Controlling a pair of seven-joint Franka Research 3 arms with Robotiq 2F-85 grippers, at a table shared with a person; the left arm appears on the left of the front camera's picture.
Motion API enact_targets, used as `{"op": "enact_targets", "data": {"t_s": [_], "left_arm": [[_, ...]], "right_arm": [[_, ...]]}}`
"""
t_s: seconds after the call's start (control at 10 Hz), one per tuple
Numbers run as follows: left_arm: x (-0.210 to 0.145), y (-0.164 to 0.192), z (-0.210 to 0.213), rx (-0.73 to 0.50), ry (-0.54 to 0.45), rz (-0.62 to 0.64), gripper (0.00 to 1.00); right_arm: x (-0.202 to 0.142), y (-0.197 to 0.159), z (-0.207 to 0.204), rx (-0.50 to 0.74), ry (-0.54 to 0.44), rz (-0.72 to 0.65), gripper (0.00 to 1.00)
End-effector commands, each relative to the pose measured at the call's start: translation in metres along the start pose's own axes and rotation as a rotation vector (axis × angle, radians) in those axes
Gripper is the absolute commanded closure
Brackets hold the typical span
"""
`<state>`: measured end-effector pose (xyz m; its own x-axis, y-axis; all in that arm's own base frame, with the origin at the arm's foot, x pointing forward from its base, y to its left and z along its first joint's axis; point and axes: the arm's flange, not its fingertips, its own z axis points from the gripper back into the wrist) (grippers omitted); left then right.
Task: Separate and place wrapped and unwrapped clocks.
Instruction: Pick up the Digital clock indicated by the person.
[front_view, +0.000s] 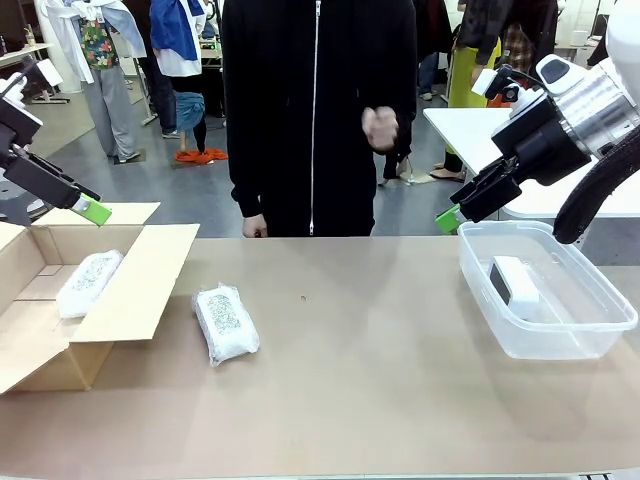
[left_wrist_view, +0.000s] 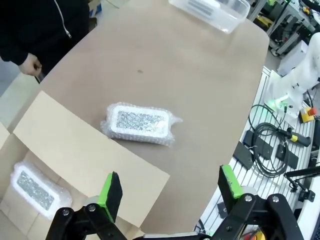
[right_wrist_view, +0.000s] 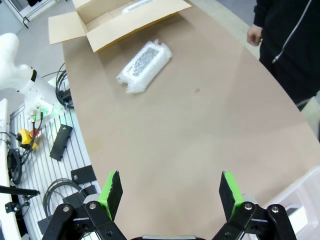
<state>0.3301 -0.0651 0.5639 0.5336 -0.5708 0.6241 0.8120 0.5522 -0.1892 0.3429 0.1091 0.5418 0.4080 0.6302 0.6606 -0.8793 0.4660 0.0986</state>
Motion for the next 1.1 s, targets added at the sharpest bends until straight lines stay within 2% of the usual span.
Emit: {"op": "enact_targets", "data": {"t_s": [0.0, 1.0], "left_arm": [[-0.0043, 0.0005, -0.0075, -0.006, -0.024, -0.015, 0.0], [-0.0043, 0.0005, -0.0075, -0.006, -0.024, -0.015, 0.0]], "right_arm": [[-0.0007, -0.0001, -0.0003, 0.002, 0.015, 0.002, 0.0], [-0.0007, -0.0001, -0.0003, 0.002, 0.015, 0.002, 0.0]]}}
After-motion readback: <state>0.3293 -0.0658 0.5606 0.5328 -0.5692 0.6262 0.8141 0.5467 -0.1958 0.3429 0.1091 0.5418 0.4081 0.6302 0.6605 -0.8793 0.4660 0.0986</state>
